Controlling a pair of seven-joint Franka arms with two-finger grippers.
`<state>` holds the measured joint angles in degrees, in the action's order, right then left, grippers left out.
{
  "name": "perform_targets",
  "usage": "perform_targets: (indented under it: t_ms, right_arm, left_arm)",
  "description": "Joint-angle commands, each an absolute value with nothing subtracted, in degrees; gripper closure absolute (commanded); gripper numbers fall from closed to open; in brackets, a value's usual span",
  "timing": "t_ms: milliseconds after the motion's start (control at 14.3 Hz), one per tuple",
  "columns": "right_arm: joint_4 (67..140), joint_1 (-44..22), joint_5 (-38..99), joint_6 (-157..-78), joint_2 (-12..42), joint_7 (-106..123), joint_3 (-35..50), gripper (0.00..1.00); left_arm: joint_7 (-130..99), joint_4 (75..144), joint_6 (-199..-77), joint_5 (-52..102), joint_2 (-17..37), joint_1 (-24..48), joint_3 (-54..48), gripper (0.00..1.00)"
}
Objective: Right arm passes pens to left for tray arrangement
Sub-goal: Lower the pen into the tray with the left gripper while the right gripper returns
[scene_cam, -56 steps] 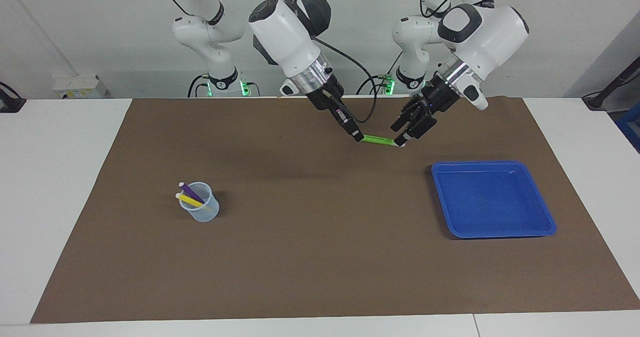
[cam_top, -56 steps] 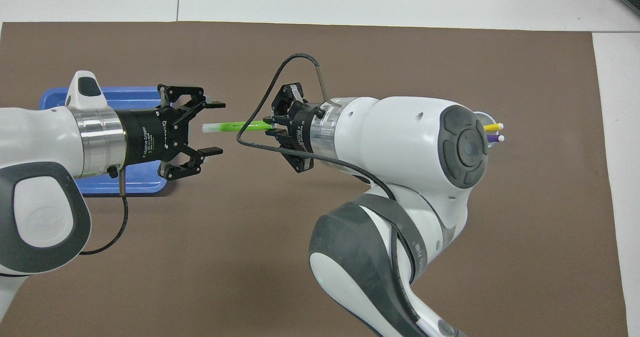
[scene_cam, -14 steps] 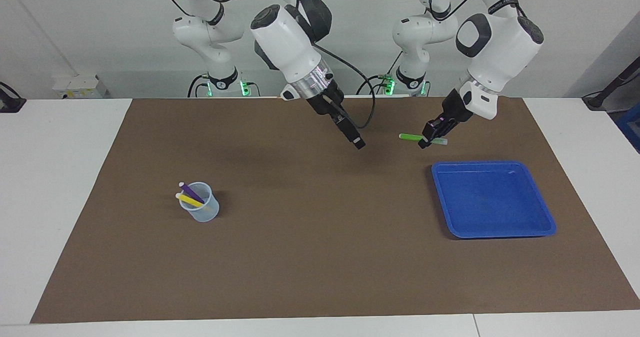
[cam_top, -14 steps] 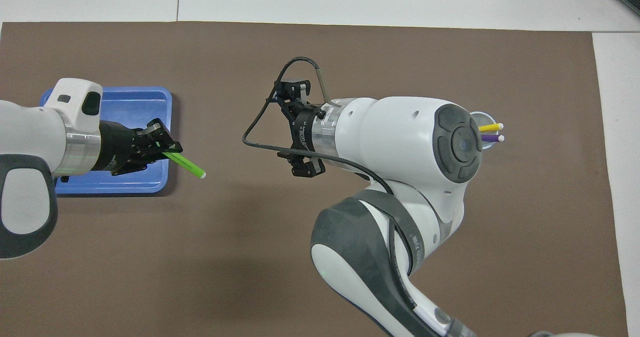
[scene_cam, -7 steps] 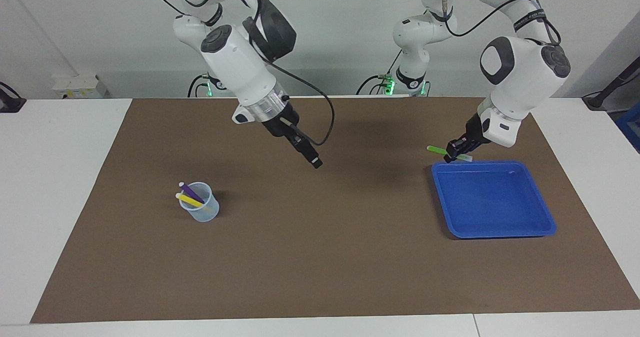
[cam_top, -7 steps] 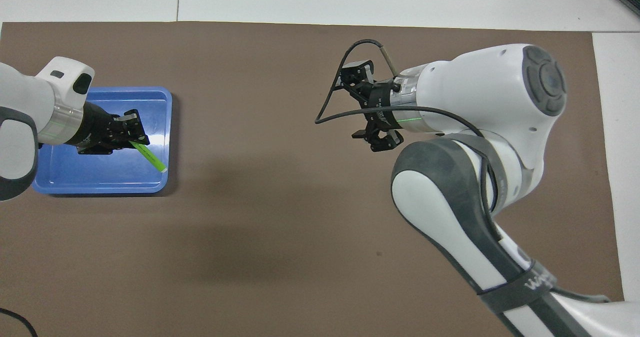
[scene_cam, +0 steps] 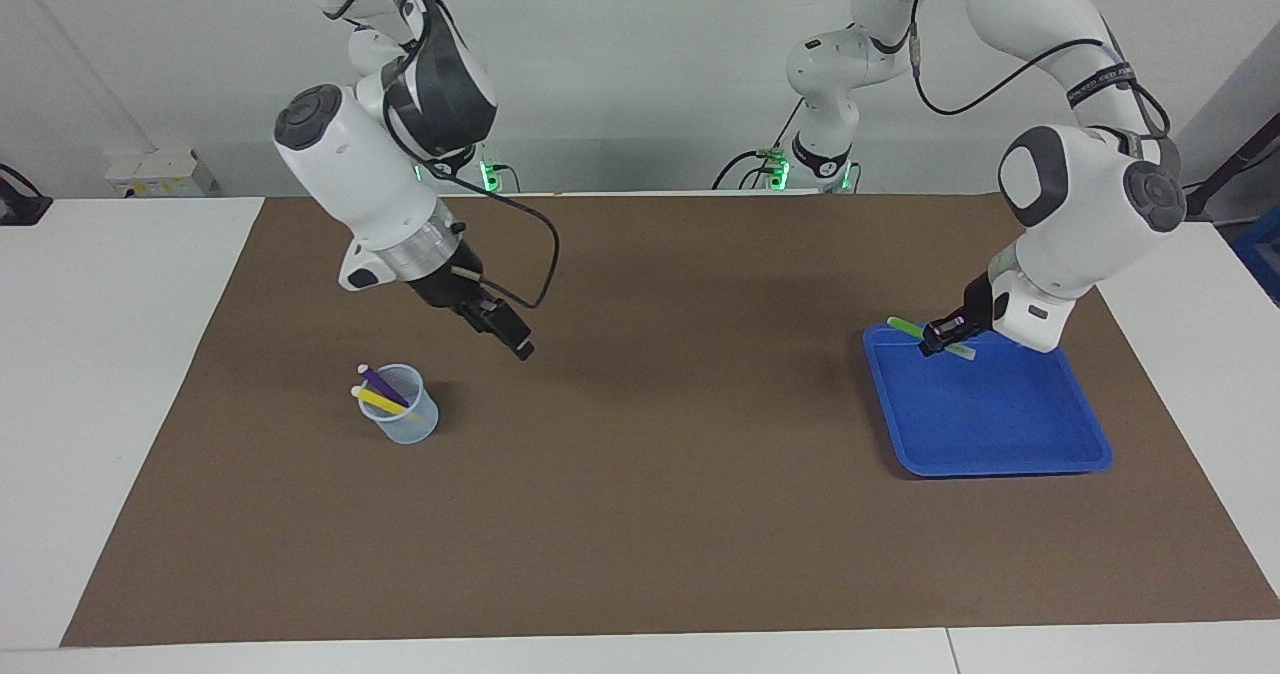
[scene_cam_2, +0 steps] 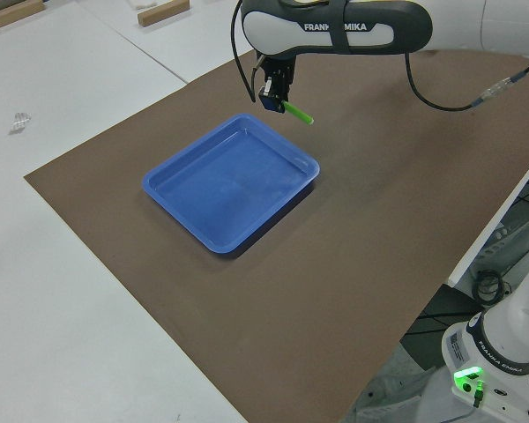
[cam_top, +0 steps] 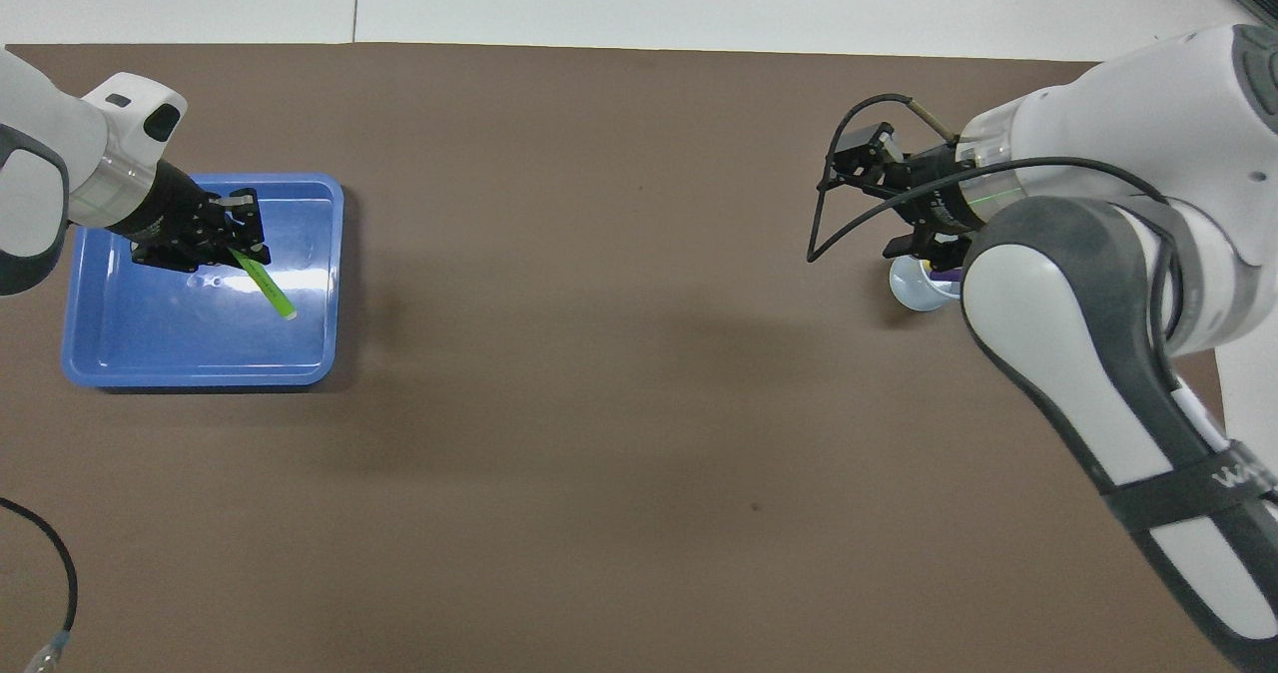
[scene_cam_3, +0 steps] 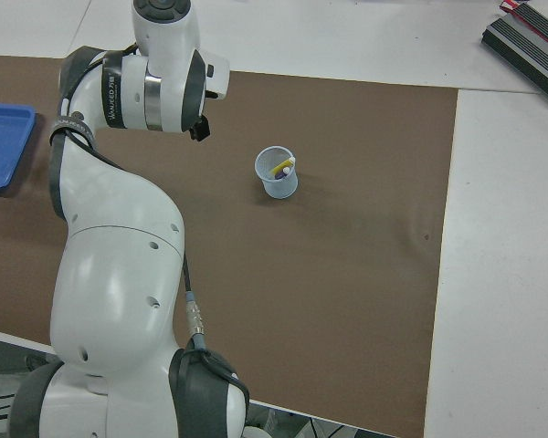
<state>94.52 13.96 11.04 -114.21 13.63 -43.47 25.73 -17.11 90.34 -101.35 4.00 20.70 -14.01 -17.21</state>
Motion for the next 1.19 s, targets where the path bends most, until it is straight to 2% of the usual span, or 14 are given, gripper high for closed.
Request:
perform_targets:
  t_ms: [0,488,697,1116]
  right_arm:
    - [95.62,17.74,8.09,-111.98,12.31,-33.87,26.46,0.0]
    - [103.71,26.71,7.47,-112.76,8.44,-19.02,26.46,0.01]
    - [104.67,29.53,7.47,-113.72,8.88,-10.39,26.37,0.08]
    - [108.54,30.41,7.47,-122.16,9.93,-1.76,26.46,0.23]
  left_arm:
    - [-14.6,81.58,-98.09,1.33,29.16,-13.8,-18.02,1.0]
    - [-2.94,78.92,-98.17,-7.63,31.73,-12.3,-18.11,1.0]
    - [0.0,79.54,-100.19,-11.33,31.82,-12.57,-18.19,1.0]
    - [0.7,81.11,-102.47,-12.48,32.7,-12.13,-18.11,1.0]
